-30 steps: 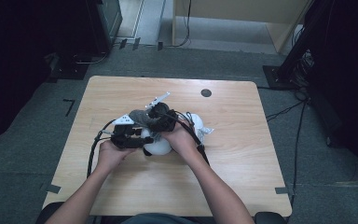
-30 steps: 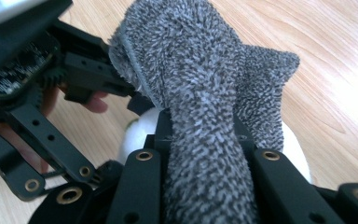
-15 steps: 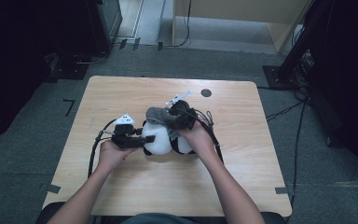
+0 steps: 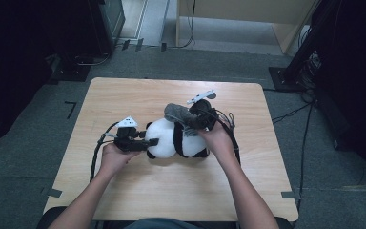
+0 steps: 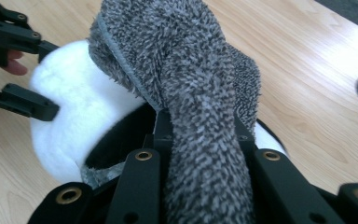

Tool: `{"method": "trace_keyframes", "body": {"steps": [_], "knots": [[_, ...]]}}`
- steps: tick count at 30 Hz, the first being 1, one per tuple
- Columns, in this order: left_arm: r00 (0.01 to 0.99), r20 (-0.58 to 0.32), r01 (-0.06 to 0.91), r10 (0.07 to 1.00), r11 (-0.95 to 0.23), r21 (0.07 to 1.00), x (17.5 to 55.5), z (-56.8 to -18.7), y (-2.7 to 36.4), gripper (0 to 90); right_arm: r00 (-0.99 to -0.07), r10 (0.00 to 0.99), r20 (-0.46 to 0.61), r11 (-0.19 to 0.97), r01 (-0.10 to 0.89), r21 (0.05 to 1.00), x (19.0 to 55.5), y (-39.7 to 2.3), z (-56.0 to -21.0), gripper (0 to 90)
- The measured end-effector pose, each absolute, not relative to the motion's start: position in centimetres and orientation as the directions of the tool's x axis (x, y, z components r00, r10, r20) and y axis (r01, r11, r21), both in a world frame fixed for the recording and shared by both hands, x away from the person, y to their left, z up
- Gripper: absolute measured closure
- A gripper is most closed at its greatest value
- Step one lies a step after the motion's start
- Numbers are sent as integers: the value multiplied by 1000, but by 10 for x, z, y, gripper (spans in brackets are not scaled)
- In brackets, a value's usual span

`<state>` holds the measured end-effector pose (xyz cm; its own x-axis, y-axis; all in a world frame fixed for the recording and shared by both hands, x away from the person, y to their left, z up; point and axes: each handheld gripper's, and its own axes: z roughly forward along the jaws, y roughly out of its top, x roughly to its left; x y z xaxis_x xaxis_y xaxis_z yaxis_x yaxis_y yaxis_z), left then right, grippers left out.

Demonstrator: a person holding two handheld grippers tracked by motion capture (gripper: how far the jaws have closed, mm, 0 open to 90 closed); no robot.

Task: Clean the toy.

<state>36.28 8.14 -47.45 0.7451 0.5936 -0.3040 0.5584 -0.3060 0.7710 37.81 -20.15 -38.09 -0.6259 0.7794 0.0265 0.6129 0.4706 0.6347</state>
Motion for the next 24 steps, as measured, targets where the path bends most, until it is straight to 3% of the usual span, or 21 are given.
{"method": "trace_keyframes", "body": {"steps": [24], "knots": [[748, -302, 553, 591, -305, 775, 363, -475, 82, 420, -490, 866, 97, 324, 700, 636, 373, -271, -391, 749]]}}
